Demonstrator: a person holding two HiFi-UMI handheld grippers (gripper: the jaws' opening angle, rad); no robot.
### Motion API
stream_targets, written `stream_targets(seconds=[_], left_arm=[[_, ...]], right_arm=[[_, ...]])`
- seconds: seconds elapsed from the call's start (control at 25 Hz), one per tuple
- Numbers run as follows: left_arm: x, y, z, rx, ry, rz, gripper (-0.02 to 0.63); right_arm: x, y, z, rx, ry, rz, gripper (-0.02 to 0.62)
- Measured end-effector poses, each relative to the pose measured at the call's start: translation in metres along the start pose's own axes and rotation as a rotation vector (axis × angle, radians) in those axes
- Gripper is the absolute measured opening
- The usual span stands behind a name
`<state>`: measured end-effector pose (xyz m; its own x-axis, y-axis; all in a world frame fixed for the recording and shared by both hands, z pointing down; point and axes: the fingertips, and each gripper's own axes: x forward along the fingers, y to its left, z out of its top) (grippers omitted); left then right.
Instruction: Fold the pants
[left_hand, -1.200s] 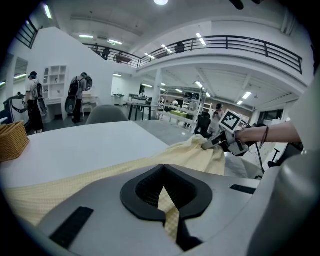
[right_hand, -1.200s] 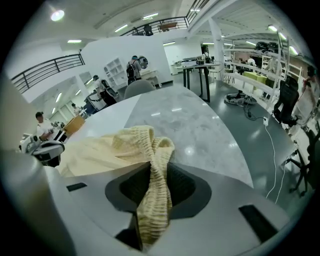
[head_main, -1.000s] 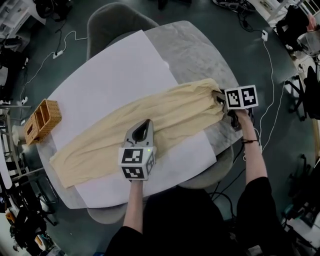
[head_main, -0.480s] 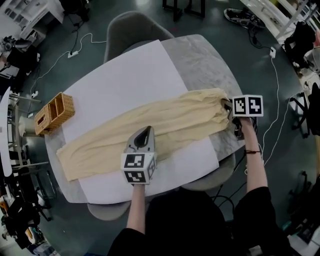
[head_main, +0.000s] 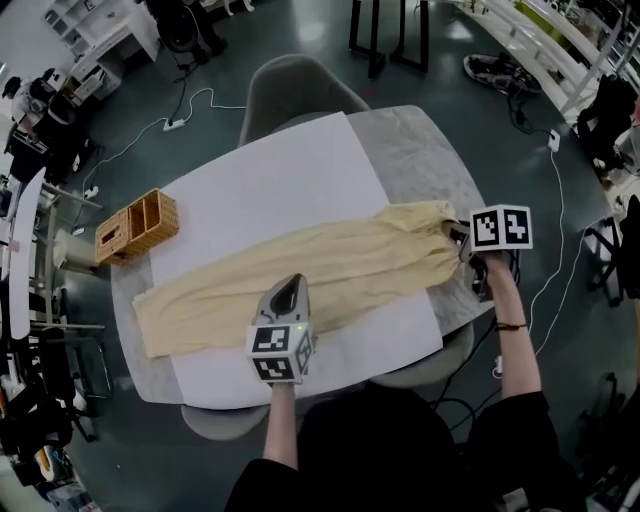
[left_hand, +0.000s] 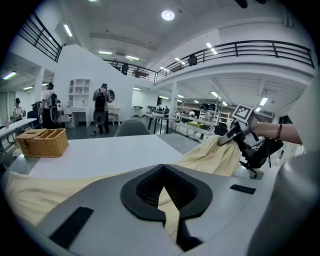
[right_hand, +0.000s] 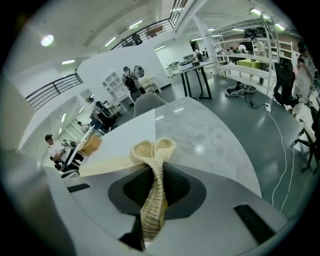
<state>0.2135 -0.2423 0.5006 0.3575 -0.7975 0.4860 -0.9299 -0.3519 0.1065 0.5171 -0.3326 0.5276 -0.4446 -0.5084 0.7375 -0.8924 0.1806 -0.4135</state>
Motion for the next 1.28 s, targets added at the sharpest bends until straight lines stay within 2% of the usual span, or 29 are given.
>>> stream_targets(seconds=[0.56, 0.92, 1.28], left_arm=[[-0.076, 0.064, -0.005, -0.056, -0.082, 0.072, 0.008], [-0.127, 0.114, -0.009, -0.086, -0.118, 0.077, 0.008], [-0.167, 0.153, -0.010, -0.110, -0.151, 0.090, 0.008]], right_arm=[[-0.017, 0.095, 0.004, -0.064, -0.093, 0.040, 0.049], [-0.014, 0.168, -0.002, -0.091, -0.142, 0.039, 0.049], [-0.011, 0.237, -0.002, -0.123, -0.180, 0.084, 0.049]])
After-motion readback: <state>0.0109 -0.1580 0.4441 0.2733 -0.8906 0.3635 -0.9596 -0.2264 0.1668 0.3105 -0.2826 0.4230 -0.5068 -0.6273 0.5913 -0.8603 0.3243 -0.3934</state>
